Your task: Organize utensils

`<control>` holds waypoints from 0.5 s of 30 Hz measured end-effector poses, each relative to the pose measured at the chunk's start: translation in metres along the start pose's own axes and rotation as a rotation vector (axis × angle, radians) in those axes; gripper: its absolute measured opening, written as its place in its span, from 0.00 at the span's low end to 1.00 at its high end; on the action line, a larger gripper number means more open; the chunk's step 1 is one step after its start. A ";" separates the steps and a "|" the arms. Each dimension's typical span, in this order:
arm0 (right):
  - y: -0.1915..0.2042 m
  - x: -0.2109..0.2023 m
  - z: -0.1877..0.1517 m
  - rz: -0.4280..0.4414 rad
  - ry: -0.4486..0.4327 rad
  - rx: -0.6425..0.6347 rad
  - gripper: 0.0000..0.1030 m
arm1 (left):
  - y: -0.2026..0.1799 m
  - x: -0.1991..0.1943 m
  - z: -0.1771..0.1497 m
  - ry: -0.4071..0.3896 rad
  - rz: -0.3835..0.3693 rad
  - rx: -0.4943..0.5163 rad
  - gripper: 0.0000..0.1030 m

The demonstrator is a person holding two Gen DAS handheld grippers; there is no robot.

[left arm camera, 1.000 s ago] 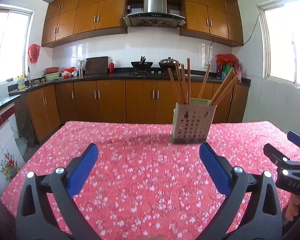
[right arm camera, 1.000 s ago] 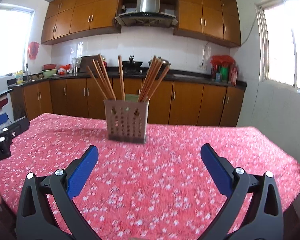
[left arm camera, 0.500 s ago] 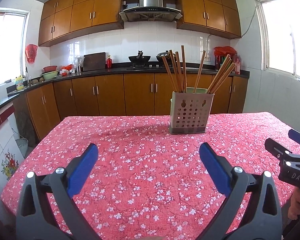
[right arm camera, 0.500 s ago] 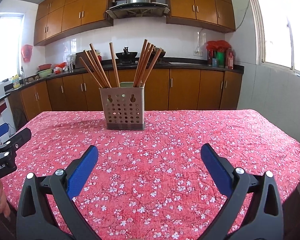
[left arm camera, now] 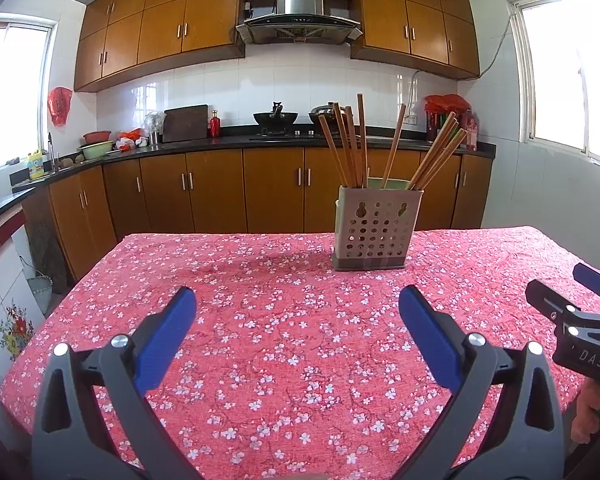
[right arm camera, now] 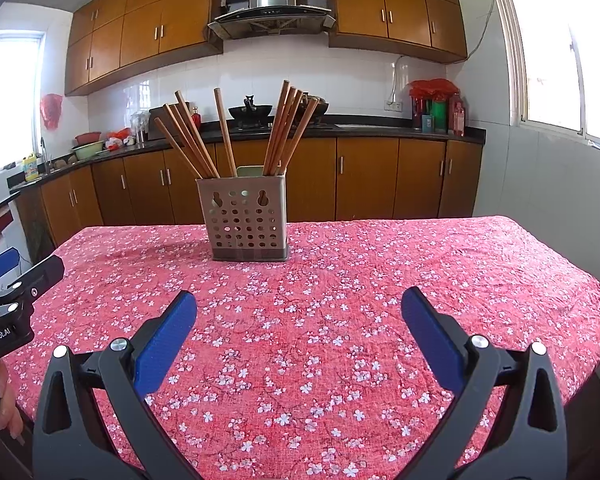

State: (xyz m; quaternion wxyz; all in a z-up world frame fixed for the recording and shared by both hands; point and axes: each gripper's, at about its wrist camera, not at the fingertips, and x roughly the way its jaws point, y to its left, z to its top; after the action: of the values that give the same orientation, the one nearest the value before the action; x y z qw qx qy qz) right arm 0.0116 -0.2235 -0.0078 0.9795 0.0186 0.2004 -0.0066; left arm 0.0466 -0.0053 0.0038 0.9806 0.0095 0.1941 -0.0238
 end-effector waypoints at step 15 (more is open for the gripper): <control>0.000 0.000 0.000 0.000 0.000 0.000 0.98 | -0.002 0.000 0.000 0.000 0.000 -0.007 0.96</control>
State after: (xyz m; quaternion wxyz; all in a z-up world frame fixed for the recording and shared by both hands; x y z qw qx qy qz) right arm 0.0115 -0.2236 -0.0080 0.9795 0.0186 0.2005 -0.0065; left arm 0.0461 -0.0069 0.0040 0.9807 0.0060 0.1941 -0.0232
